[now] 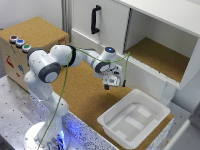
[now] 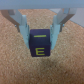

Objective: Grasp the purple block, then rotate it left

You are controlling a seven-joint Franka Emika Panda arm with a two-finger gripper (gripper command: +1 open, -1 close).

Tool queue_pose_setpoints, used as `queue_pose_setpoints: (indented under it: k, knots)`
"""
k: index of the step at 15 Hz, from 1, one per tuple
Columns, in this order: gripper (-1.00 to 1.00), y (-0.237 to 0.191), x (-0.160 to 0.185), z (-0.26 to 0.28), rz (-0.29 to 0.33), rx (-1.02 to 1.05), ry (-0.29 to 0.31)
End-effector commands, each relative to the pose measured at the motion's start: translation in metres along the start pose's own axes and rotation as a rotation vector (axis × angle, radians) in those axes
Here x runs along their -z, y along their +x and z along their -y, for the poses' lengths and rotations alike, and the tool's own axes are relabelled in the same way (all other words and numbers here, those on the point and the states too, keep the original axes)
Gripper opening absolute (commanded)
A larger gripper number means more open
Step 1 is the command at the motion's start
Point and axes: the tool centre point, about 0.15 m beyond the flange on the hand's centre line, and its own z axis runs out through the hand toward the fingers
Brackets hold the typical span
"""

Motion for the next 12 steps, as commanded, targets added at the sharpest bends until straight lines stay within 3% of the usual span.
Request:
queue_pose_setpoints:
  k: [1, 6, 12]
  knots:
    - [-1.00, 0.009, -0.012, -0.028, 0.024, 0.300, 0.076]
    - [-1.00, -0.006, -0.032, -0.014, 0.037, 0.711, 0.142]
    - [-1.00, 0.013, -0.055, -0.018, 0.028, 0.880, 0.159]
